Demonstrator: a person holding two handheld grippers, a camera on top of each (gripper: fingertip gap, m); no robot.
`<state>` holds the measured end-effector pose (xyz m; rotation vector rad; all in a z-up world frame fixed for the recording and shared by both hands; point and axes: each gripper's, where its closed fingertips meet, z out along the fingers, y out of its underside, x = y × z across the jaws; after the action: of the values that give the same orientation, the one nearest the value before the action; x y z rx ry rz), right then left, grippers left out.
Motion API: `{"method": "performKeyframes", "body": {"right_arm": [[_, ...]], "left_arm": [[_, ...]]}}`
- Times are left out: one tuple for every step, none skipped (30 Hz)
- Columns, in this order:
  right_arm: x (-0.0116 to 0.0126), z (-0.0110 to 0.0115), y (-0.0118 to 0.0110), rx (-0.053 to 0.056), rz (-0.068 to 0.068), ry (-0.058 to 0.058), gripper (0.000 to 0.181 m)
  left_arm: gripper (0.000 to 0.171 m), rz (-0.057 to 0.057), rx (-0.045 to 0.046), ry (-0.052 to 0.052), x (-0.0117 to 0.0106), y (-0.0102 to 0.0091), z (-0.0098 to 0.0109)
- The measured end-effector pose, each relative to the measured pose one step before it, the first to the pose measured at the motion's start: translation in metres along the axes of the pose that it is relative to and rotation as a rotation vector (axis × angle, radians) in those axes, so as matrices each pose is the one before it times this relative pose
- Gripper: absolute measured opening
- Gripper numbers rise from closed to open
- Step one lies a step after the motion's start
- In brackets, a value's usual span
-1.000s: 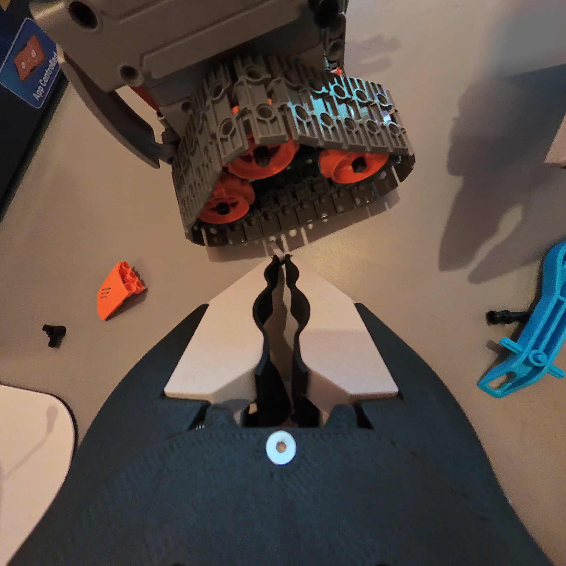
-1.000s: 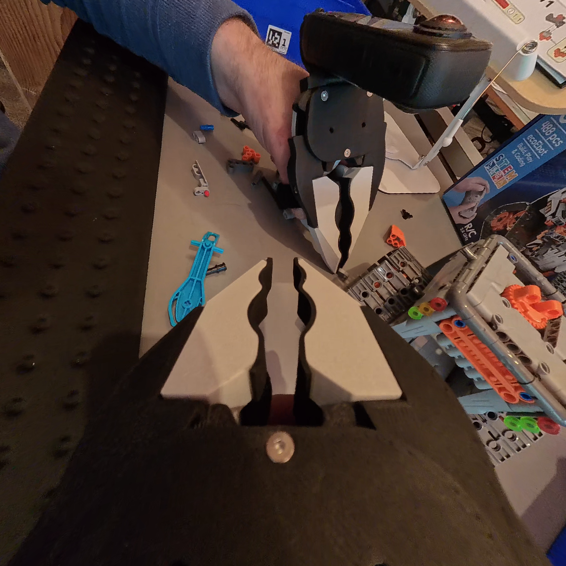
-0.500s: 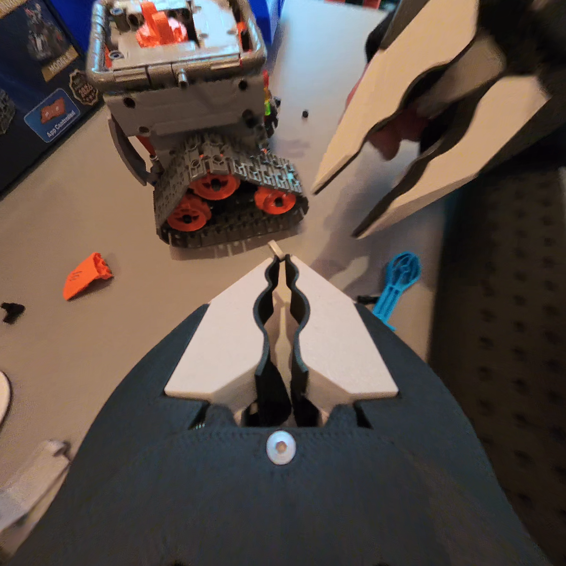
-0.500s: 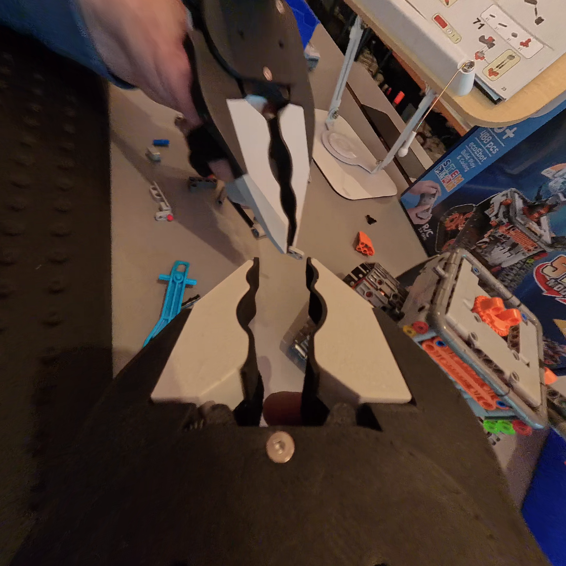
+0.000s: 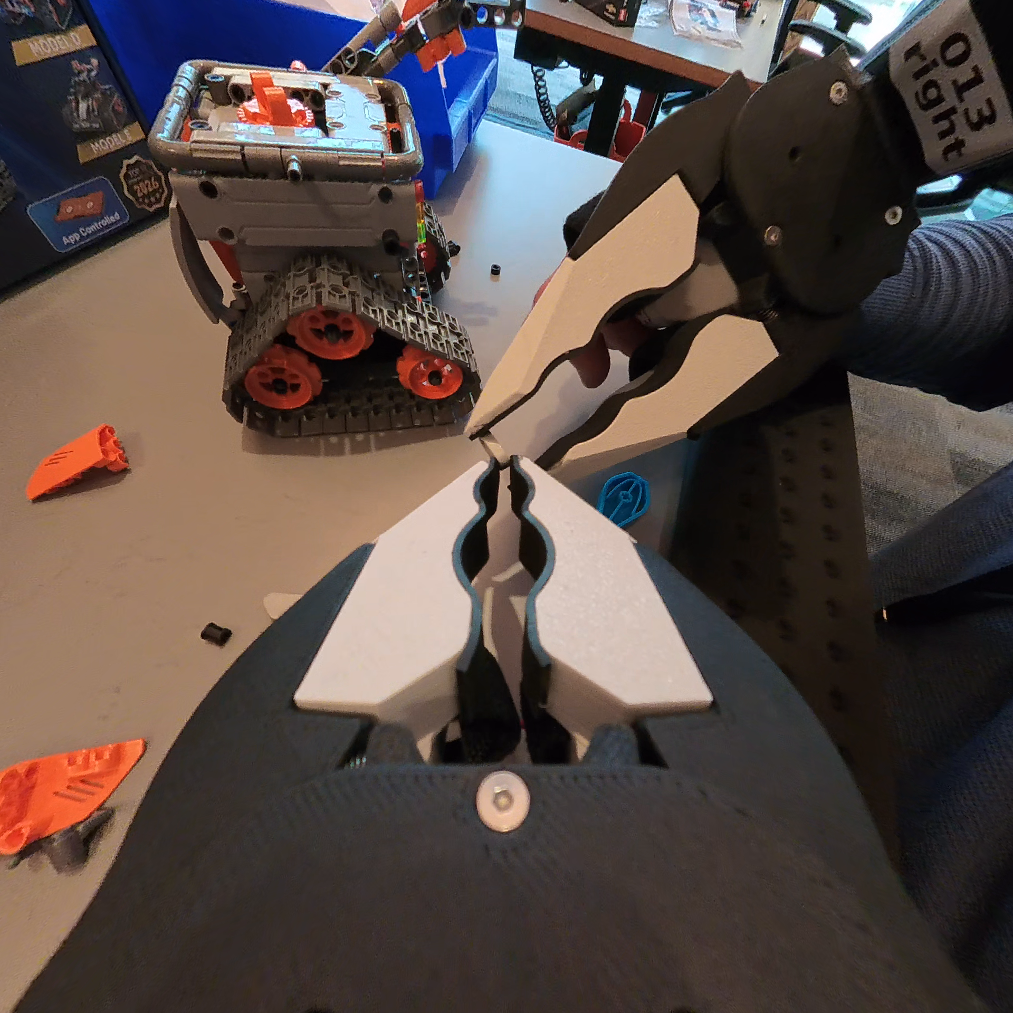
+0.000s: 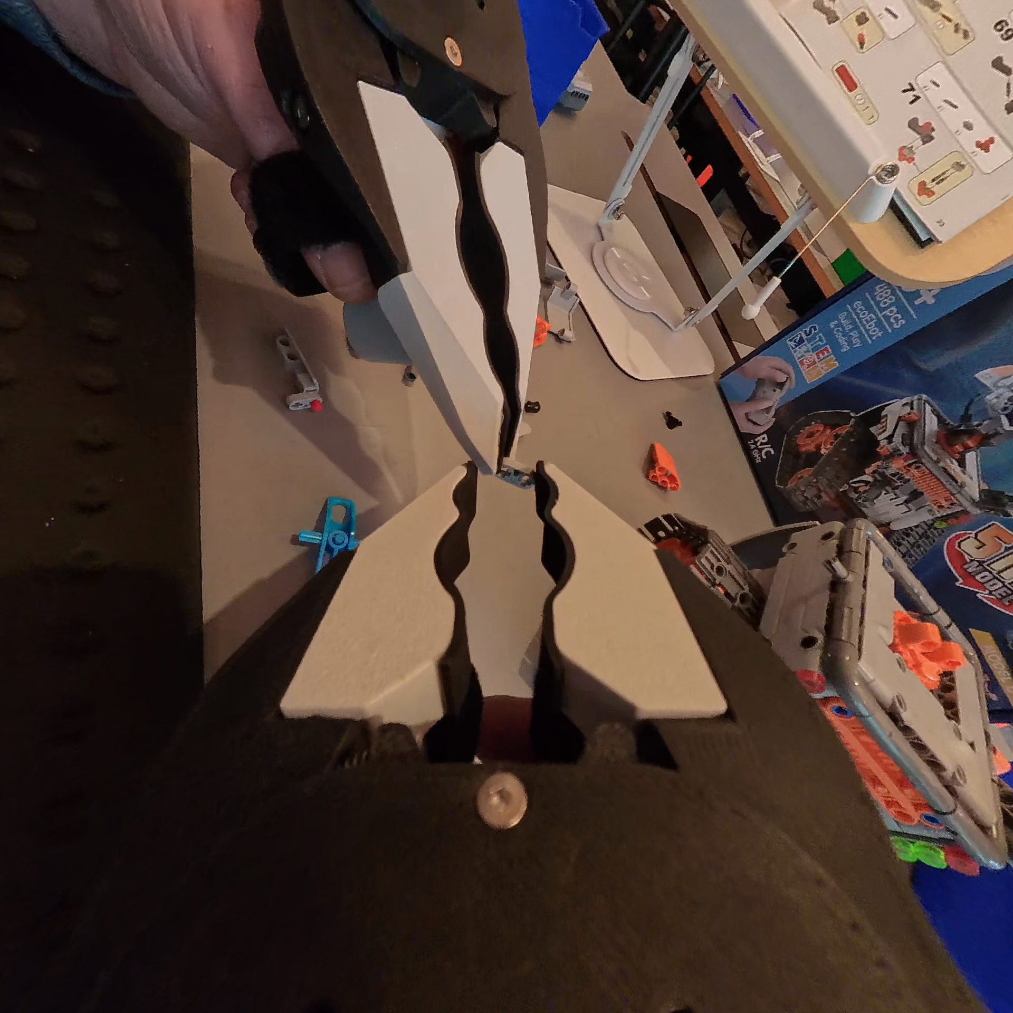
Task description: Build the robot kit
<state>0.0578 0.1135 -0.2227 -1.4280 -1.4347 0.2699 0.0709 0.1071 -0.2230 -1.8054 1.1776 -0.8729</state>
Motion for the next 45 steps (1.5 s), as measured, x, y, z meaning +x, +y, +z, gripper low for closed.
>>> {"method": "performKeyframes", "body": {"right_arm": [[-0.00035,0.00010,-0.00038,0.0053,-0.0003,-0.0020,0.018],[-0.00050,0.00024,-0.00024,0.0041,0.0012,-0.0049,0.018],[-0.00014,0.00058,-0.00014,0.0029,0.0012,-0.0042,0.018],[0.00000,0.00070,0.00005,0.0019,-0.0017,-0.0021,0.017],[-0.00048,0.00060,0.00030,0.0003,-0.0042,-0.0041,0.017],[-0.00016,0.00059,0.00033,0.0001,-0.0049,-0.0022,0.017],[0.00026,0.00022,0.00054,-0.0009,-0.0072,0.0020,0.015],[0.00009,0.00012,0.00065,-0.0016,-0.0095,0.0012,0.012],[-0.00022,-0.00026,-0.00051,0.0053,-0.0057,-0.0004,0.006],[-0.00072,-0.00032,-0.00129,0.0069,0.0002,-0.0039,0.006],[-0.00128,0.00054,-0.00008,-0.0025,-0.0045,-0.0054,0.005],[-0.00106,0.00077,0.00081,-0.0061,-0.0118,-0.0021,0.006],[-0.00127,0.00079,0.00042,-0.0021,-0.0060,-0.0037,0.005],[-0.00102,0.00043,-0.00024,0.0025,0.0030,-0.0071,0.005],[-0.00041,-0.00016,-0.00067,0.0057,0.0016,-0.0057,0.005],[-0.00036,-0.00005,-0.00086,0.0047,-0.0006,-0.0040,0.005],[-0.00062,0.00024,-0.00104,0.0022,0.0004,-0.0042,0.005],[-0.00088,0.00053,-0.00115,0.0013,-0.0003,-0.0031,0.005],[-0.00071,0.00055,-0.00104,0.0015,-0.0038,-0.0008,0.005],[-0.00058,0.00054,-0.00101,0.0009,-0.0057,0.0008,0.005],[-0.00054,0.00045,-0.00111,0.0007,-0.0064,0.0009,0.005],[-0.00098,0.00050,-0.00091,-0.0001,-0.0135,0.0009,0.005],[-0.00122,0.00074,-0.00062,-0.0028,-0.0235,0.0041,0.005],[-0.00105,0.00083,-0.00031,-0.0066,-0.0298,0.0074,0.005],[-0.00100,0.00081,-0.00073,-0.0072,-0.0329,0.0076,0.006],[-0.00135,0.00048,-0.00191,-0.0031,-0.0388,0.0060,0.009],[-0.00124,0.00029,-0.00166,-0.0042,-0.0458,0.0063,0.011],[-0.00095,0.00024,-0.00116,-0.0056,-0.0441,0.0056,0.012],[-0.00118,0.00015,-0.00163,0.0003,-0.0319,-0.0008,0.011],[-0.00112,0.00011,-0.00139,0.0002,-0.0147,-0.0070,0.011],[-0.00036,0.00027,-0.00120,0.0018,-0.0026,-0.0063,0.009],[0.00103,-0.00009,-0.00119,0.0053,0.0031,0.0003,0.006],[0.00093,-0.00016,-0.00080,0.0045,0.0082,-0.0024,0.006],[0.00042,0.00009,-0.00028,0.0019,0.0146,-0.0059,0.005],[0.00025,0.00026,-0.00027,0.0026,0.0205,-0.0077,0.005],[0.00109,0.00003,-0.00070,0.0096,0.0331,-0.0070,0.005],[0.00159,-0.00011,-0.00082,0.0165,0.0584,-0.0137,0.005],[0.00198,-0.00050,-0.00124,0.0230,0.0868,-0.0249,0.004],[0.00262,-0.00114,-0.00219,0.0330,0.0985,-0.0289,0.005],[0.00322,-0.00198,-0.00314,0.0408,0.0958,-0.0281,0.005],[0.00322,-0.00217,-0.00345,0.0408,0.0986,-0.0305,0.005],[0.00244,-0.00210,-0.00407,0.0418,0.1049,-0.0368,0.005],[0.00110,-0.00182,-0.00461,0.0442,0.1035,-0.0447,0.005],[0.00056,-0.00162,-0.00484,0.0442,0.0911,-0.0421,0.005],[0.00003,-0.00080,-0.00354,0.0328,0.0729,-0.0353,0.005]], "left_arm": [[0.002,-0.0061,0.00508,0.0034,0.00027,0.00006,-0.00045],[0.002,-0.0044,0.00290,0.0033,0.00018,0.00023,-0.00057],[0.002,-0.0004,0.00152,0.0007,-0.00009,0.00038,-0.00048],[0.002,-0.0017,0.00417,-0.0035,-0.00066,0.00018,-0.00042],[0.002,-0.0009,0.00078,-0.0005,-0.00037,0.00039,-0.00040],[0.002,-0.0007,-0.00159,0.0016,-0.00017,0.00075,-0.00041],[0.003,-0.0053,0.00529,-0.0016,-0.00075,-0.00034,-0.00096],[0.004,-0.0042,0.00627,0.0015,-0.00023,-0.00063,-0.00125],[0.005,0.0001,-0.00093,0.0057,0.00046,0.00054,-0.00127],[0.006,0.0033,-0.00614,0.0010,0.00009,0.00165,-0.00086],[0.004,0.0007,-0.00042,0.0051,0.00083,0.00146,-0.00031],[0.003,-0.0056,-0.00122,0.0033,0.00071,0.00176,0.00029],[0.002,0.0014,-0.00155,0.0003,0.00010,0.00171,0.00012],[0.002,0.0054,-0.00011,0.0011,0.00020,0.00075,-0.00043],[0.002,0.0021,0.00055,0.0022,0.00036,0.00002,-0.00079],[0.002,0.0036,-0.00104,-0.0001,0.00020,0.00013,-0.00082],[0.003,0.0070,0.00027,-0.0012,0.00015,-0.00019,-0.00125],[0.003,0.0072,0.00073,-0.0004,0.00037,-0.00014,-0.00144],[0.003,0.0056,0.00311,0.0008,0.00056,0.00001,-0.00115],[0.003,0.0047,0.00447,-0.0019,0.00012,0.00010,-0.00123],[0.002,0.0040,0.00895,-0.0034,0.00016,-0.00017,-0.00141],[0.002,-0.0014,0.00359,0.0038,0.00110,0.00060,-0.00105],[0.002,-0.0034,-0.00185,0.0054,0.00098,0.00111,-0.00103],[0.002,-0.0024,-0.00745,0.0038,0.00020,0.00173,-0.00098],[0.002,-0.0056,-0.00835,0.0061,0.00016,0.00175,-0.00100],[0.001,-0.0066,-0.01060,0.0145,0.00136,0.00182,-0.00069],[0.001,-0.0047,-0.01304,0.0193,0.00208,0.00184,-0.00041],[0.001,-0.0021,-0.01153,0.0112,0.00067,0.00113,-0.00094],[0.001,-0.0017,-0.00794,0.0110,0.00038,0.00026,-0.00138],[0.001,-0.0038,-0.00675,0.0088,0.00012,-0.00049,-0.00178],[0.001,0.0041,-0.00773,0.0053,0.00020,-0.00059,-0.00184],[0.002,0.0093,-0.01242,0.0010,0.00055,0.00037,-0.00115],[0.001,0.0090,-0.00148,-0.0066,0.00004,-0.00097,-0.00078],[0.002,0.0055,-0.00063,-0.0059,-0.00003,-0.00070,-0.00054],[0.002,0.0024,-0.00326,-0.0032,-0.00005,0.00023,-0.00027],[0.002,0.0034,0.00511,-0.0055,-0.00032,-0.00073,-0.00066],[0.002,0.0131,0.01496,-0.0134,-0.00079,-0.00172,-0.00097],[0.003,0.0299,0.02165,-0.0238,-0.00125,-0.00248,-0.00143],[0.004,0.0482,0.02958,-0.0317,-0.00089,-0.00387,-0.00234],[0.008,0.0551,0.02175,-0.0353,-0.00078,-0.00344,-0.00243],[0.013,0.0654,0.02256,-0.0459,-0.00177,-0.00415,-0.00270],[0.017,0.0825,0.01505,-0.0445,-0.00107,-0.00344,-0.00244],[0.020,0.0906,-0.00096,-0.0533,-0.00230,-0.00149,-0.00160],[0.022,0.0917,0.00307,-0.0606,-0.00335,-0.00255,-0.00143],[0.023,0.0907,0.01077,-0.0554,-0.00259,-0.00388,-0.00130]]}}
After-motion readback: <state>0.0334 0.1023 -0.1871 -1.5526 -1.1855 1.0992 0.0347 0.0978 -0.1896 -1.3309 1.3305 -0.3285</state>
